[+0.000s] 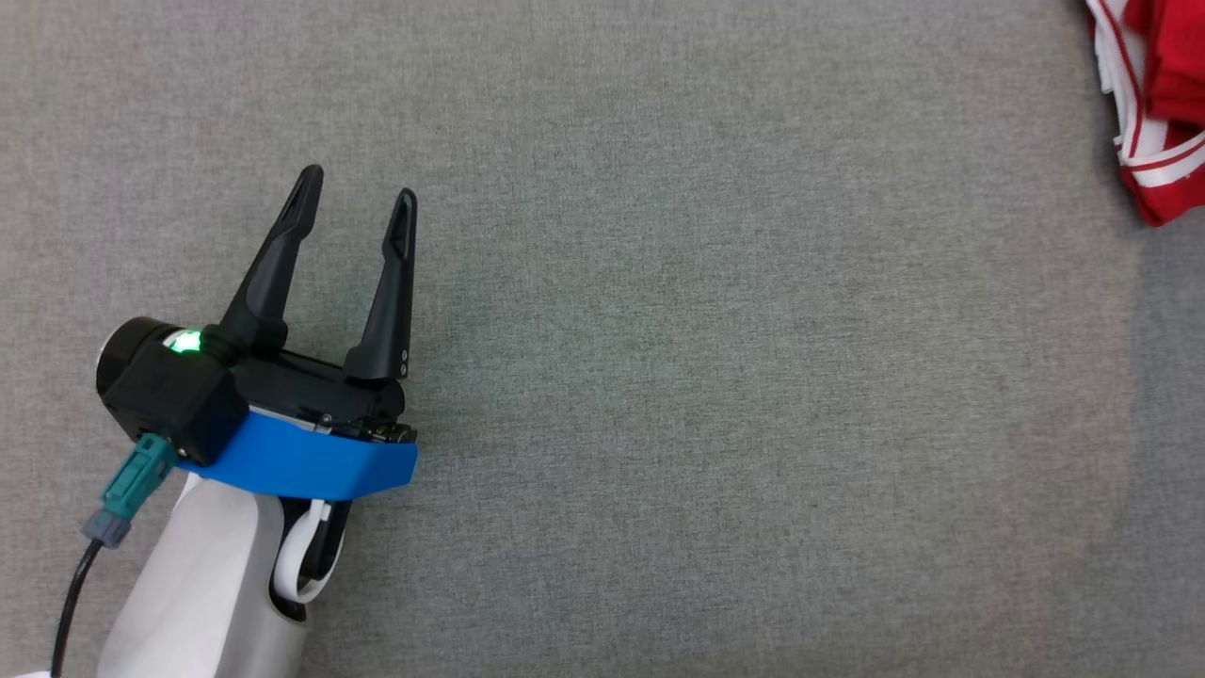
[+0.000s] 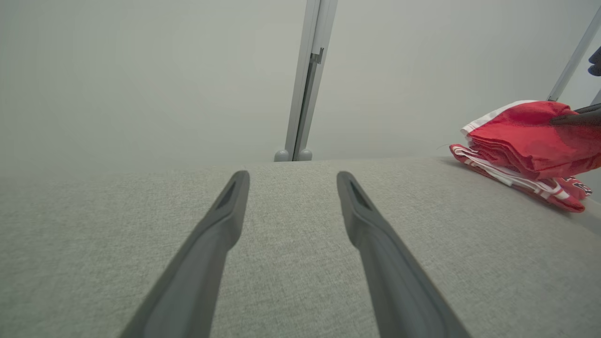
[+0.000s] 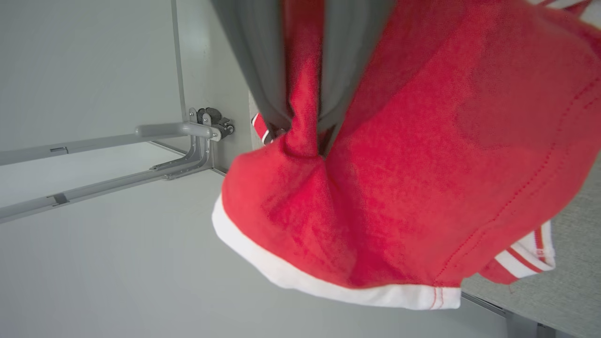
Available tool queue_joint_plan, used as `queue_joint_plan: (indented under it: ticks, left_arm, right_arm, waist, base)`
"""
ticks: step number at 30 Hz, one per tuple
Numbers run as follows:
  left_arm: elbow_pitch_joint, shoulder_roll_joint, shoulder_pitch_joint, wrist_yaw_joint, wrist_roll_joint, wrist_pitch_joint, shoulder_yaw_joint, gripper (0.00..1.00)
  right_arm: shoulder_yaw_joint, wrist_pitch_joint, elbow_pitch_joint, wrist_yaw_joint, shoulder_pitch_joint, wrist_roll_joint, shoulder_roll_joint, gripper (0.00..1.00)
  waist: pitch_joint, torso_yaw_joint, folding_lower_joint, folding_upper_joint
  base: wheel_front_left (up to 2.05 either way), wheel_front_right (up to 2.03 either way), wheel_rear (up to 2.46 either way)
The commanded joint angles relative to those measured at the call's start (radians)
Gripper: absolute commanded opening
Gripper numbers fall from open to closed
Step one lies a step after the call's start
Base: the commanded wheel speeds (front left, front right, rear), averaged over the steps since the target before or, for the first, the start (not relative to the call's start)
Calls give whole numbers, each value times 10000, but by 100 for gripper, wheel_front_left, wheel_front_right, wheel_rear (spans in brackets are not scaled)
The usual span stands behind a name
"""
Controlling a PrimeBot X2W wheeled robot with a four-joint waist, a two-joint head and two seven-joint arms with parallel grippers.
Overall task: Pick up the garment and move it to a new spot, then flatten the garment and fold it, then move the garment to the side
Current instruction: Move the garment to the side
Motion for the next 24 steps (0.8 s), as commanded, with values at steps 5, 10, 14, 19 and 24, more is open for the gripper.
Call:
queue_joint_plan:
  ticks: [5,10,14,19,24]
  left_arm:
    - [-79,154,-208,-31,-129,-2,-79,100]
    - [-35,177,-192,-32,-221,-9,-126,100]
    - [76,137,-77,11,-241,-22,-122,100]
    - [320,-2,143,45,-344,-44,-91,100]
    - [677,-172,649,205,-427,-51,63,100]
  right_arm:
    - [-279,-689,-144,-1,133,-1221,6,7]
    - [-551,-1339,-125,-1,145,-2128,84,100]
    - [-839,-2014,-212,-1,213,-2691,226,100]
    - [-1402,-2652,-65,-1,597,-2690,750,100]
    - [-2325,-3664,-205,-1,1876,-1932,1887,100]
  waist:
    - [204,97,-2,0]
    - [136,214,-2,0]
    - [-110,294,-2,0]
    - [-767,389,-2,0]
    - [-1796,501,-2,0]
  base:
    - [0,0,0]
    - [0,0,0]
    - [0,0,0]
    - [0,0,0]
    - [0,0,0]
